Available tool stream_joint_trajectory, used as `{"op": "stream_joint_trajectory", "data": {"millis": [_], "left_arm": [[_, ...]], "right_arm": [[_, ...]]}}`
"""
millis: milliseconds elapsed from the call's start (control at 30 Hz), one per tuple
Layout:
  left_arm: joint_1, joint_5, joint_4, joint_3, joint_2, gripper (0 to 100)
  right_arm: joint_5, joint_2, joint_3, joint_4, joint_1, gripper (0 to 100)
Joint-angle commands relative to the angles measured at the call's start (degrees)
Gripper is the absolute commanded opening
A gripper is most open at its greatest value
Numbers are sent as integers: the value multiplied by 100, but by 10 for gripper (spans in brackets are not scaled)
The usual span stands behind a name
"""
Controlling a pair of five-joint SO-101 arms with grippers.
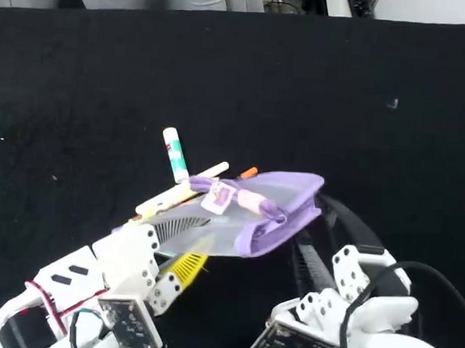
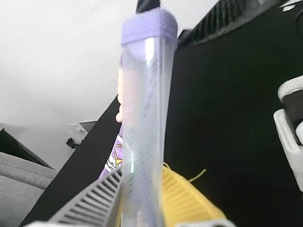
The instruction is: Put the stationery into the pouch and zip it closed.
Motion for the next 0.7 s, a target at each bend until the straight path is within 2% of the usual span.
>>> {"op": "stream_joint_trajectory", "data": {"millis": [0,333,500,667], "left_arm": [[171,-35,-123,-13,0,29],[171,-35,-114,-4,0,29],[171,-53,18,-4,0,29],[171,-44,18,-4,0,29]], "right_arm": [[255,4,40,123,35,191],[281,13,-92,-448,35,191],[264,101,-743,-237,35,191],[158,804,-1270,141,26,188]]}}
